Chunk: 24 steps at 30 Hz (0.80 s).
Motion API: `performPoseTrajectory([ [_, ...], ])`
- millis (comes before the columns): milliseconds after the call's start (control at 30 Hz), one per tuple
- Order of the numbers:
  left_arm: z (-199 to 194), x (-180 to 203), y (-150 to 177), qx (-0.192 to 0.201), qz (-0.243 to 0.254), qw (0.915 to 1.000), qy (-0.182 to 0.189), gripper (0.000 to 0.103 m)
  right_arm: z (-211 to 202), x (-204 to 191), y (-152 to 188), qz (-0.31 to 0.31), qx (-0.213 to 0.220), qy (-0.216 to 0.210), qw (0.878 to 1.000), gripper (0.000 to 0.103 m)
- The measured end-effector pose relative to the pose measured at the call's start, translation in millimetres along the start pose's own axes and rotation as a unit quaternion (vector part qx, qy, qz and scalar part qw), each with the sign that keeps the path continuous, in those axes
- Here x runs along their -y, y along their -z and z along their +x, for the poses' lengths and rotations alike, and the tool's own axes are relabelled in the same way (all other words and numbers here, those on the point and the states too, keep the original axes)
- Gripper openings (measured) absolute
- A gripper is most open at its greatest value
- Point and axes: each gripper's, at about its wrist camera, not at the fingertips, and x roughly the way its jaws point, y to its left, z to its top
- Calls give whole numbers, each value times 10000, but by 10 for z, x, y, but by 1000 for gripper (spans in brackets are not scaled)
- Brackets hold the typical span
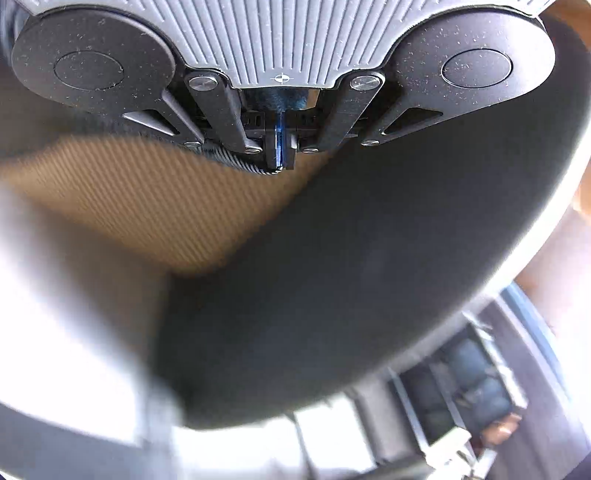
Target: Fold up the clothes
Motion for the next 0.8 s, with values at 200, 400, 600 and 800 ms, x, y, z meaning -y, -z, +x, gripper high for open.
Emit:
performPoseTrajectory([
  [200, 523, 15, -161, -302, -1045, 9910, -783, 27, 630, -47, 154, -199, -228, -141, 9994, 71],
  [400, 417, 324, 494, -463, 150, 9968, -638, 49, 1287, -144, 88, -109, -538, -358, 9979, 71],
  [600, 235, 552, 403, -20, 646, 9973, -348, 54, 1805, -226, -270, -115, -673, -659, 9955, 71],
  [800, 48, 1196, 81, 341, 1106, 9889, 934, 66, 2202, -467, -493, -347, -809, -1121, 9898, 71],
])
